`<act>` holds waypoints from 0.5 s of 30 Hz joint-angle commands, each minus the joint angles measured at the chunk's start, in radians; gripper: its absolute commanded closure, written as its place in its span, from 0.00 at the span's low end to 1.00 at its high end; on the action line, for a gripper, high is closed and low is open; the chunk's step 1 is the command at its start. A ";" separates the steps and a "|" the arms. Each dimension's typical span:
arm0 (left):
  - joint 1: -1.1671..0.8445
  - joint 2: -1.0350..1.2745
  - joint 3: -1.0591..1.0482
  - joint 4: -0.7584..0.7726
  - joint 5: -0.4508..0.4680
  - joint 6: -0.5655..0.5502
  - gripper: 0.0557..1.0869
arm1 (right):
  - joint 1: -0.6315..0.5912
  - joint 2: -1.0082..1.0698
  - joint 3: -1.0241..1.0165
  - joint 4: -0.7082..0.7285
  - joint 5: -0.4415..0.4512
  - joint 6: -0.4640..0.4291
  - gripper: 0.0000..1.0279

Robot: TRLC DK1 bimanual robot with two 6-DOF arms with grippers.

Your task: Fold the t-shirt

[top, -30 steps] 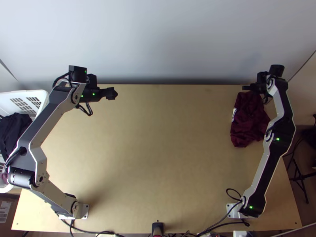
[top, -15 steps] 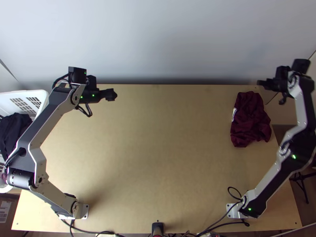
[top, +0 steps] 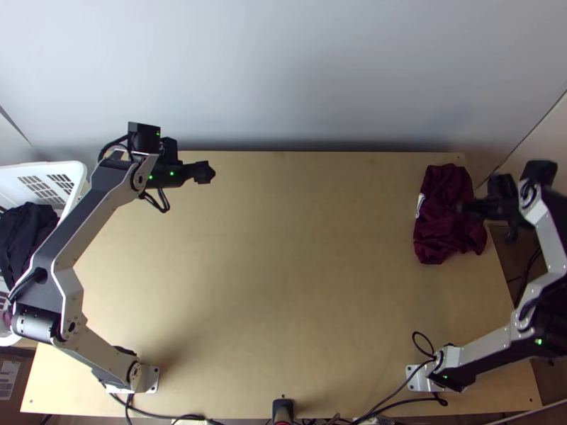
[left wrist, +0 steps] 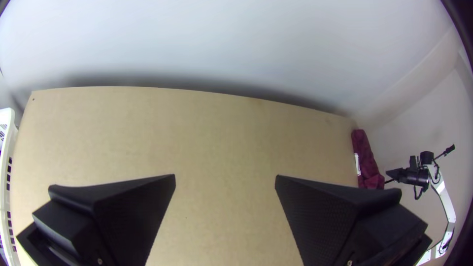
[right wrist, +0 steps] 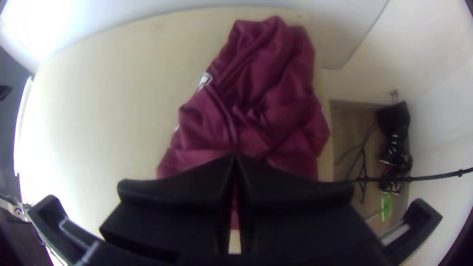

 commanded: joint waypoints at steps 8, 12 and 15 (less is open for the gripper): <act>0.000 -0.014 -0.013 0.015 0.001 -0.018 0.04 | 0.007 -0.011 -0.302 0.106 0.012 -0.100 0.97; 0.002 -0.014 -0.007 0.015 -0.001 -0.016 0.04 | 0.007 0.055 -0.291 0.158 0.021 -0.097 0.97; 0.011 -0.014 -0.003 0.015 -0.001 -0.015 0.04 | 0.005 0.109 -0.274 0.200 0.031 -0.089 0.97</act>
